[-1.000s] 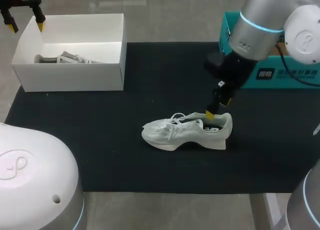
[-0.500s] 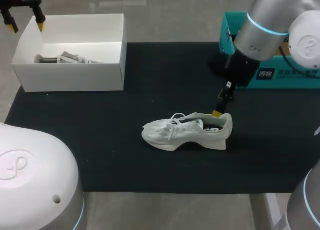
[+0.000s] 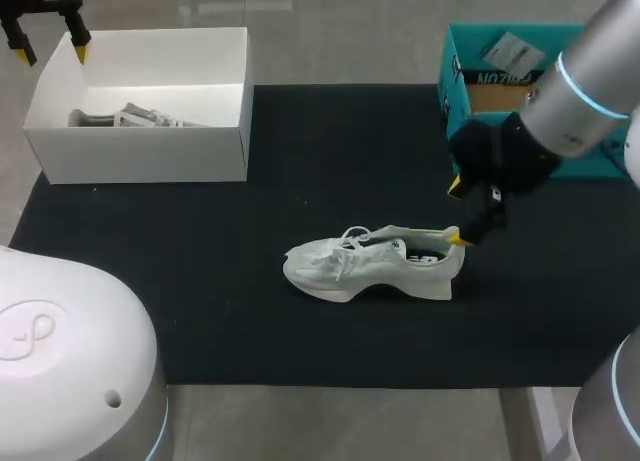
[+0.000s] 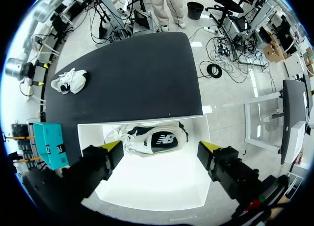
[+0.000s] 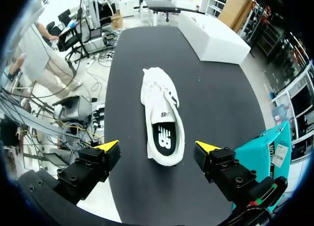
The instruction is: Take the shoe out of the shoebox, open the shoe tongue, remove and reinsert the insole, then place the shoe into the shoebox
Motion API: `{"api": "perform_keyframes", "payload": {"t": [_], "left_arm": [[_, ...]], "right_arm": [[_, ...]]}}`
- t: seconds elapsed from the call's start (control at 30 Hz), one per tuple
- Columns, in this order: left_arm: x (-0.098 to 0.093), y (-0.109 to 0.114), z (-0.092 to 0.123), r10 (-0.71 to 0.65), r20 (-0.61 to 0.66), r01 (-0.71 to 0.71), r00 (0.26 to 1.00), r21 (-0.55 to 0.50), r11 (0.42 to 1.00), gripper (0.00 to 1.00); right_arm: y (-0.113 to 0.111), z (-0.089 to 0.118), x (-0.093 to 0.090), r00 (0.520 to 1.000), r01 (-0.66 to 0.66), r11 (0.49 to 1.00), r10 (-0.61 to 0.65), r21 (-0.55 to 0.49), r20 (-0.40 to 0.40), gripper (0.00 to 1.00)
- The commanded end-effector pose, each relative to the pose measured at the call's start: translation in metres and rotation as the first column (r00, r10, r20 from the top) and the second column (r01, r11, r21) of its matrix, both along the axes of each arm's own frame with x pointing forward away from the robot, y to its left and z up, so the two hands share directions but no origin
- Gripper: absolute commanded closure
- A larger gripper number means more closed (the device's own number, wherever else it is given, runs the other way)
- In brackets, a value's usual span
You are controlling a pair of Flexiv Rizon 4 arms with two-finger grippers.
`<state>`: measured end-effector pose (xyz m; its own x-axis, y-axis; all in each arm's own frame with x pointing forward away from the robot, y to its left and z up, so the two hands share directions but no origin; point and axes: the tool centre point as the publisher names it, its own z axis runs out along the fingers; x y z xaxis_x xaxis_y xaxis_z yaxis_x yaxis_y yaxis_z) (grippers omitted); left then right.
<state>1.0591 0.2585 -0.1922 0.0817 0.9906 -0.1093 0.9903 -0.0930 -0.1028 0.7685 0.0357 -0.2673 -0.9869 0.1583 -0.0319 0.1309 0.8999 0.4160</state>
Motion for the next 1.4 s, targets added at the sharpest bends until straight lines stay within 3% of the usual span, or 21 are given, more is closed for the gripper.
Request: {"api": "perform_keyframes", "payload": {"t": [0.03,0.13,0.2,0.33,0.57,0.9,1.1,1.4], "left_arm": [[0.002,0.001,0.001,-0.002,-0.004,0.002,1.000,0.001,1.000,0.00],[0.002,0.001,0.001,-0.002,-0.004,0.002,1.000,0.001,1.000,0.00],[0.002,0.001,0.001,-0.002,-0.004,0.002,1.000,0.001,1.000,0.00],[0.002,0.001,0.001,-0.002,-0.004,0.002,1.000,0.001,1.000,0.00],[0.002,0.001,0.001,-0.002,-0.004,0.002,1.000,0.001,1.000,0.00],[0.002,0.001,0.001,-0.002,-0.004,0.002,1.000,0.001,1.000,0.00],[0.002,0.001,0.001,-0.002,-0.004,0.002,1.000,0.001,1.000,0.00],[0.002,0.001,0.001,-0.002,-0.004,0.002,1.000,0.001,1.000,0.00]], "right_arm": [[-0.005,-0.002,-0.007,0.999,0.009,0.998,-0.012,0.064,0.041,0.00],[-0.005,-0.002,-0.007,0.999,0.009,0.998,-0.012,0.064,0.041,0.00],[-0.014,-0.010,-0.005,0.996,0.018,0.997,-0.025,0.076,0.089,0.00],[-0.036,-0.021,0.000,0.983,0.040,0.978,-0.076,0.205,0.166,0.00],[-0.050,-0.052,0.007,0.987,-0.021,0.971,-0.017,0.237,0.157,0.00],[-0.043,-0.100,0.024,0.992,-0.016,0.964,-0.017,0.264,0.122,0.00],[-0.036,-0.119,0.034,0.993,0.019,0.951,-0.054,0.308,0.103,0.00],[-0.017,-0.142,0.036,0.999,-0.020,0.943,0.005,0.333,0.045,0.00]]}}
